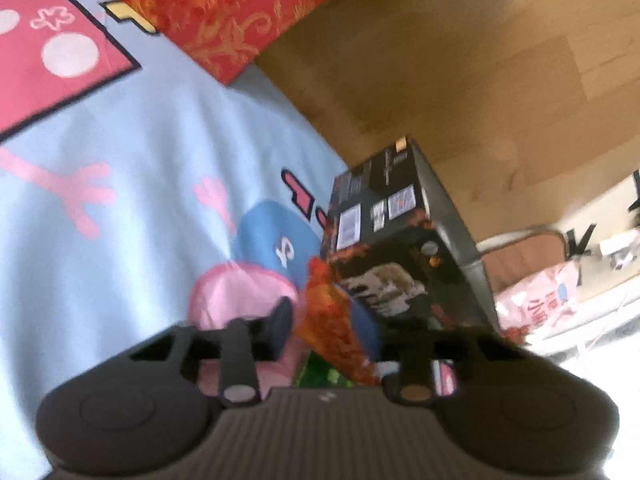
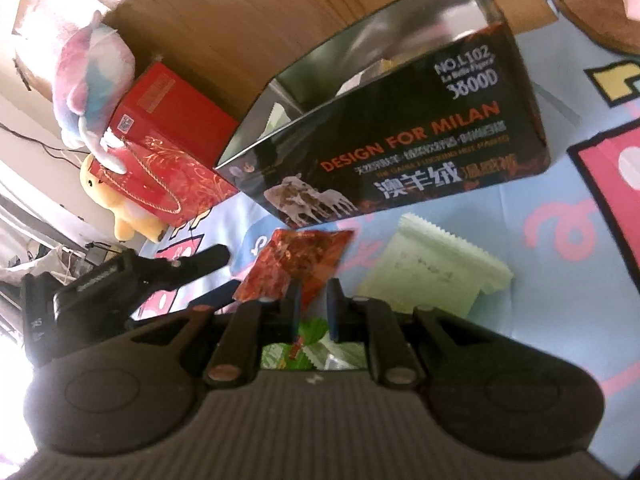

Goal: Organize snacks
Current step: 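Grasp the red snack packet with the right gripper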

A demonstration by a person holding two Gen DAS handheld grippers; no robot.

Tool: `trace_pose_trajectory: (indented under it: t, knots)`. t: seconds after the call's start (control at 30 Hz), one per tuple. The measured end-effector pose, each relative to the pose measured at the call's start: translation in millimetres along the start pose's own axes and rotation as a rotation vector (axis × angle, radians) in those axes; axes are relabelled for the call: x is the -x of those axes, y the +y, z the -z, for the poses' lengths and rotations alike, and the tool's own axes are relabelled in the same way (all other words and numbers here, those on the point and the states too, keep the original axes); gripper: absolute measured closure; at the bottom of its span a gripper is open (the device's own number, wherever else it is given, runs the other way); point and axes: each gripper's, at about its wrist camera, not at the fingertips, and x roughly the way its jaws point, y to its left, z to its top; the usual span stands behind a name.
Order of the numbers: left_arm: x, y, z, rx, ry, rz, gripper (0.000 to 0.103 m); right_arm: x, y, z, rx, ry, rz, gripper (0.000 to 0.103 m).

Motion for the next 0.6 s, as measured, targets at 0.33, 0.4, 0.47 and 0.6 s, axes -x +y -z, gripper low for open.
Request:
trace_pose_trajectory:
  t: [0.33, 0.4, 0.47, 0.6]
  knots:
    - [1, 5, 17, 0.051, 0.014, 0.081, 0.097, 1, -1, 2, 0.022, -0.039, 0.000, 0.083]
    - [9, 3, 18, 0.057, 0.004, 0.101, 0.097, 7, -2, 6, 0.007, -0.073, -0.026, 0.071]
    - [19, 0, 17, 0.056, -0.013, 0.118, 0.097, 15, 0, 11, 0.006, -0.105, -0.043, 0.060]
    - [40, -11, 20, 0.052, -0.033, 0.162, 0.097, 29, 5, 22, 0.008, -0.157, -0.066, 0.046]
